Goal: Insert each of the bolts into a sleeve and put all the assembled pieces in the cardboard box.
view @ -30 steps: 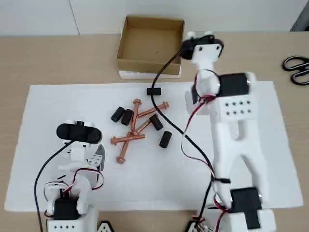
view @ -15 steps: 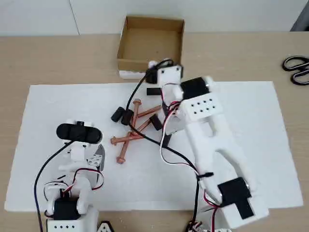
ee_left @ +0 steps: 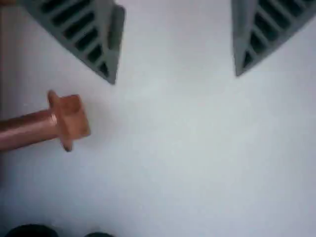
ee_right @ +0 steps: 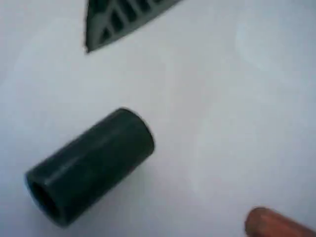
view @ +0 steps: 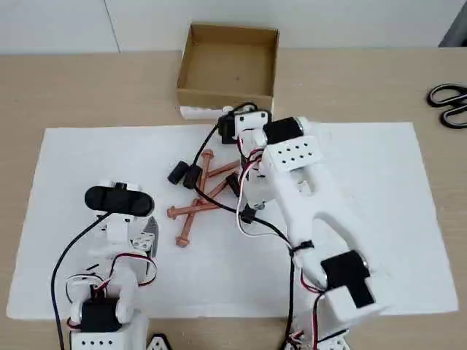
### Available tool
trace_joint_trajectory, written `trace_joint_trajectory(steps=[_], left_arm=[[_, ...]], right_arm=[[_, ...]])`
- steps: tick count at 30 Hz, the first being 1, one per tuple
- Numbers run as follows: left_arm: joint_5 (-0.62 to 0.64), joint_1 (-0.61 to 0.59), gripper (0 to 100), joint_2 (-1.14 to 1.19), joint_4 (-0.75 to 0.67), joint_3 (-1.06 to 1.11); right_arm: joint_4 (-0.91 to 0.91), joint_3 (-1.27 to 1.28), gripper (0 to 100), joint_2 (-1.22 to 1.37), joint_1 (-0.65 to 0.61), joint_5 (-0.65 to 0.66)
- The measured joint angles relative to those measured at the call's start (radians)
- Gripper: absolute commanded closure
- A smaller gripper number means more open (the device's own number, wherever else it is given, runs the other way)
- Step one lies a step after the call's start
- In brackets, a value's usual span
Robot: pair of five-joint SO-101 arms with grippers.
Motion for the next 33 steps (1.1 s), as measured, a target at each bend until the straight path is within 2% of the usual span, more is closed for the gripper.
trace_joint_trajectory(steps=[6,18,28,33], left_arm=[[0.000,0.000,85,0.000,-0.003,0.000],[0.000,0.000,85,0.000,-0.006,0.000],[0.000,0.000,85,0.000,-0.006,0.000],[0.000,0.000,85,0.000,-0.006,0.000]], right_arm=[[-0.006,-0.044,76.4,0.101,-0.031,0.000],[0.051,-0.176,76.2,0.110,-0.055,0.002],[0.064,-0.176,76.3,0.147,0.034,0.002],[0.064,-0.304,76.3,0.147,0.103,-0.003]])
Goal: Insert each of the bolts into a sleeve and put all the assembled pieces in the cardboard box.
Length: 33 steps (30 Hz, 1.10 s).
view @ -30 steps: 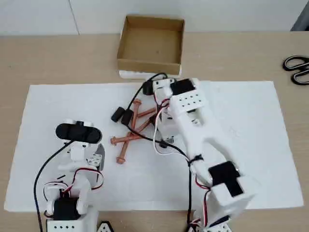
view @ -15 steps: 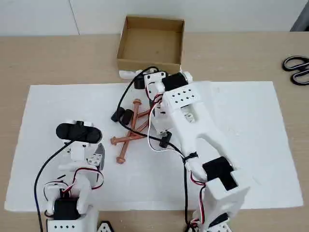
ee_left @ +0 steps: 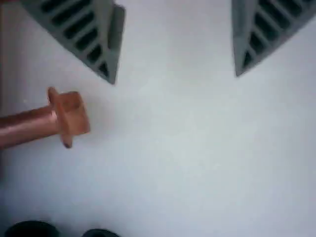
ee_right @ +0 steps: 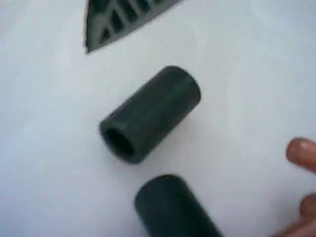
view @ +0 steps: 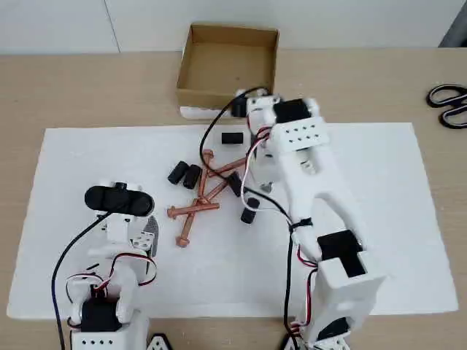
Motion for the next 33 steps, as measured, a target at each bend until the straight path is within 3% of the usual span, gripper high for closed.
trace_joint_trajectory(steps=[4,12,18,25,33], left_arm=[[0.000,0.000,85,0.000,0.000,0.000],[0.000,-0.003,85,0.000,0.000,0.000],[0.000,-0.003,85,0.000,0.000,0.000],[0.000,-0.003,85,0.000,0.000,0.000],[0.000,-0.003,85,0.000,0.000,0.000]], right_arm=[[0.003,-0.117,76.3,0.003,0.052,-0.071],[0.003,-0.115,76.4,0.117,0.086,-0.140],[0.003,-0.114,76.4,0.146,0.077,-0.367],[0.003,-0.114,76.4,0.146,-0.031,-0.399],[0.008,-0.114,76.2,0.146,-0.048,-0.399]])
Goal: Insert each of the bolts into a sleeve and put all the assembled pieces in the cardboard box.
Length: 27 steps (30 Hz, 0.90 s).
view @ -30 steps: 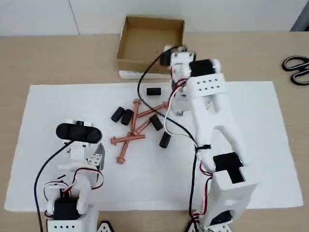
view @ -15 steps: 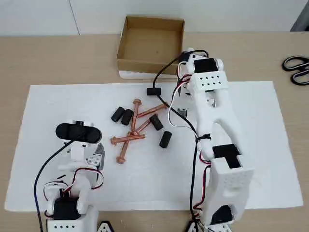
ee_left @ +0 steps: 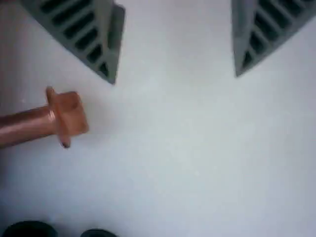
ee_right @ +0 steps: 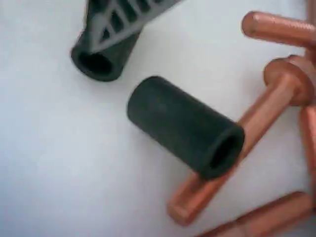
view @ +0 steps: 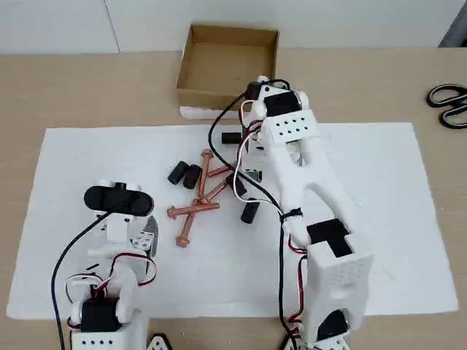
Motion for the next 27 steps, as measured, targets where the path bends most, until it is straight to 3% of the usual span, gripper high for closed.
trace_joint_trajectory(steps=[14,27], left_arm=[[0.000,0.000,85,0.000,0.000,0.000],[0.000,0.000,85,0.000,0.000,0.003]], right_arm=[[0.012,0.057,76.4,0.002,-0.150,-0.005],[0.009,0.161,76.4,0.006,-0.160,-0.147]])
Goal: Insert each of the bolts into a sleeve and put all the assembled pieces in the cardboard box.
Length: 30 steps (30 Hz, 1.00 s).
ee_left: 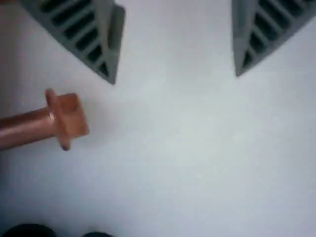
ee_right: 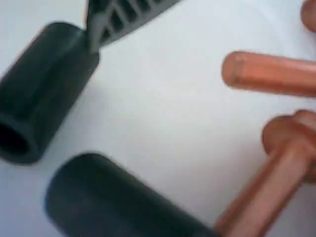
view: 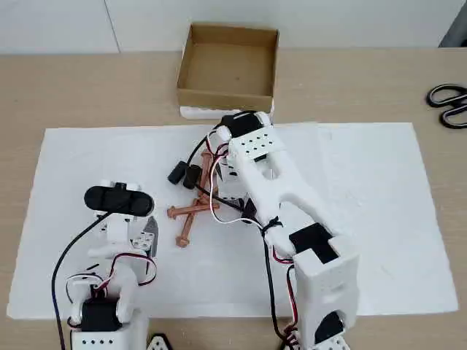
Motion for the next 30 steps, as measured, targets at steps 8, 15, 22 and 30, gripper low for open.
trace_joint_trajectory(steps=[8,15,22,30], left_arm=[[0.000,0.000,85,0.000,0.000,0.000],[0.000,0.000,85,0.000,0.000,0.000],[0.000,0.000,85,0.000,0.000,0.000],[0.000,0.000,85,0.000,0.000,0.000]], right_arm=[[-0.052,0.000,76.4,0.000,0.000,-0.078],[-0.100,-0.002,76.4,0.114,0.000,-0.114],[-0.103,-0.055,77.9,0.193,0.003,-0.114],[-0.100,-0.063,94.1,0.199,0.009,-0.110]])
